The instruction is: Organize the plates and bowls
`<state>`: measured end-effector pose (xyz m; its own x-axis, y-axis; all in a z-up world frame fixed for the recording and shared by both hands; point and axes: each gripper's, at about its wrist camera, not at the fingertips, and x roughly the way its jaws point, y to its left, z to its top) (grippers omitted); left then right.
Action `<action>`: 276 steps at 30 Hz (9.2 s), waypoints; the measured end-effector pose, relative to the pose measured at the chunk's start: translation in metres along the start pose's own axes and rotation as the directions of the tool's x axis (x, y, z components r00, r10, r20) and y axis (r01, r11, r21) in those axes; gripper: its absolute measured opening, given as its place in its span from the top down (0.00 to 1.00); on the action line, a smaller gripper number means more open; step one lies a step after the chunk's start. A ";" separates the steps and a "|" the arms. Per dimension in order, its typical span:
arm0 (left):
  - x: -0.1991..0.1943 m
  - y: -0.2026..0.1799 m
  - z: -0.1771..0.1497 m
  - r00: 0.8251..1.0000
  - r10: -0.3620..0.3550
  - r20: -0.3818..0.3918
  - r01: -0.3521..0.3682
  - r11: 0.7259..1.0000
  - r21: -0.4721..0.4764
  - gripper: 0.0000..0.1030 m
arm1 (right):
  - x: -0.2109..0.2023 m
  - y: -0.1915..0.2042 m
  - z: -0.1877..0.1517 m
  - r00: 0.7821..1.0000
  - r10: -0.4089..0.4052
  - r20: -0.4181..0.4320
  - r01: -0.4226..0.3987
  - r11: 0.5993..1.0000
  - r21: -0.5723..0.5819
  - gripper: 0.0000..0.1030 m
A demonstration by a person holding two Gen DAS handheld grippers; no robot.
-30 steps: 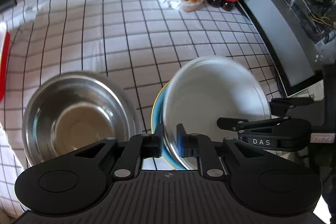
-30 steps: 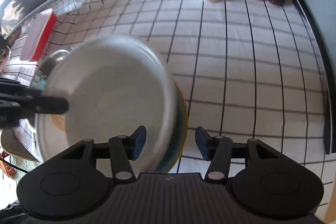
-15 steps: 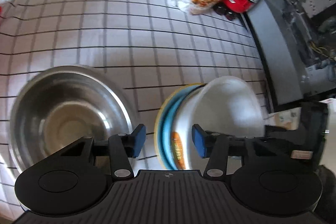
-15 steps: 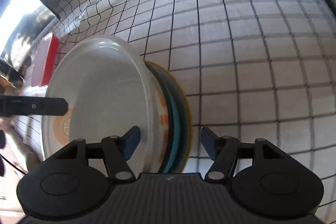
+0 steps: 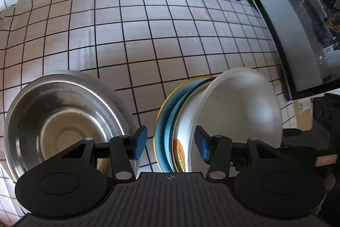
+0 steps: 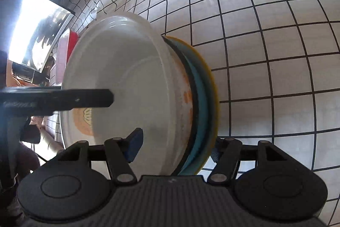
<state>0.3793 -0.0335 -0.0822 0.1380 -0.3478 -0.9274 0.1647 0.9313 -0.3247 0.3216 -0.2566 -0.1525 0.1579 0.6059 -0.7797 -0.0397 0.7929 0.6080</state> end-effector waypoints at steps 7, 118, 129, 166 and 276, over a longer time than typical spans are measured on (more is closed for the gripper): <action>0.012 -0.004 -0.002 0.999 -0.032 -0.041 0.032 0.999 -0.001 0.43 | -0.002 -0.003 -0.001 1.000 0.011 0.005 -0.011 1.000 -0.013 0.38; 0.011 -0.004 0.001 0.993 -0.073 -0.091 0.060 0.989 -0.132 0.34 | -0.068 0.028 0.001 0.967 -0.109 0.230 0.153 0.971 -0.183 0.36; -0.004 -0.002 -0.003 0.994 -0.095 -0.060 0.086 0.988 -0.129 0.35 | -0.082 0.041 -0.002 0.955 -0.096 0.279 0.156 0.967 -0.202 0.36; -0.026 0.022 -0.017 0.988 -0.153 0.034 0.157 0.979 -0.129 0.75 | -0.062 0.031 0.013 0.957 -0.181 0.226 0.220 0.962 -0.160 0.49; -0.081 0.024 -0.006 0.999 -0.035 0.028 0.039 0.989 -0.146 0.26 | -0.047 0.102 0.035 0.995 -0.054 0.084 0.062 0.994 -0.094 0.50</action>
<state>0.3659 0.0175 -0.0164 0.1599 -0.3831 -0.9097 0.0258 0.9229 -0.3841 0.3450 -0.2064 -0.0488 0.2422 0.5545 -0.7962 -0.1221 0.8315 0.5419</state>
